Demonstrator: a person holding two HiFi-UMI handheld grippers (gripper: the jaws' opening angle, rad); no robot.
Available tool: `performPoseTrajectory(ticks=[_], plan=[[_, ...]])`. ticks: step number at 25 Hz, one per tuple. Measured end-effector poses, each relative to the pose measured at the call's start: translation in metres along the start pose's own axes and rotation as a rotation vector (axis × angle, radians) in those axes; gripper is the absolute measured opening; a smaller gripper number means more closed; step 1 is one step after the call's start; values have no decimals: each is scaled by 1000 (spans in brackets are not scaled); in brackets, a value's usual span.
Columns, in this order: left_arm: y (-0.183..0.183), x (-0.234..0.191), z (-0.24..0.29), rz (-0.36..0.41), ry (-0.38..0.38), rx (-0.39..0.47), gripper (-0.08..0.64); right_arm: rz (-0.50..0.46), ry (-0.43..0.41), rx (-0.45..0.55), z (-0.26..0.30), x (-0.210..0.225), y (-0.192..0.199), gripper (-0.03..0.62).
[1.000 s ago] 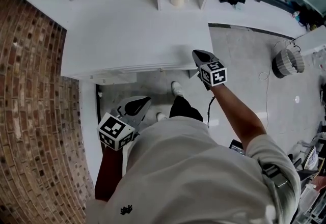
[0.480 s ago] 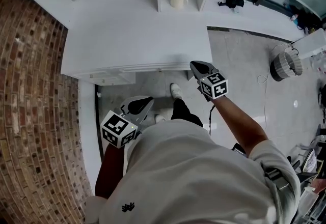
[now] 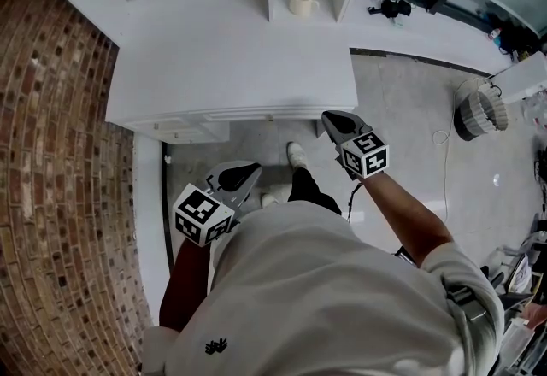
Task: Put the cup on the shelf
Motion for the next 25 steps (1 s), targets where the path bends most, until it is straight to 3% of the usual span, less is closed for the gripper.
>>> performPoseTrajectory(ticks=[25], plan=[[18, 7, -14, -10, 1, -9, 6, -47, -72, -1, -24, -53, 0, 11]])
Point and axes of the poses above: the fingertips, and each gripper's own axes: z forward along the fingers, x to its right, y out of its underside, the point moved 5 cm from there along -z, backward along the fingers, and after that the axes turned 4 degrees about -y, right-handed, at the moved point
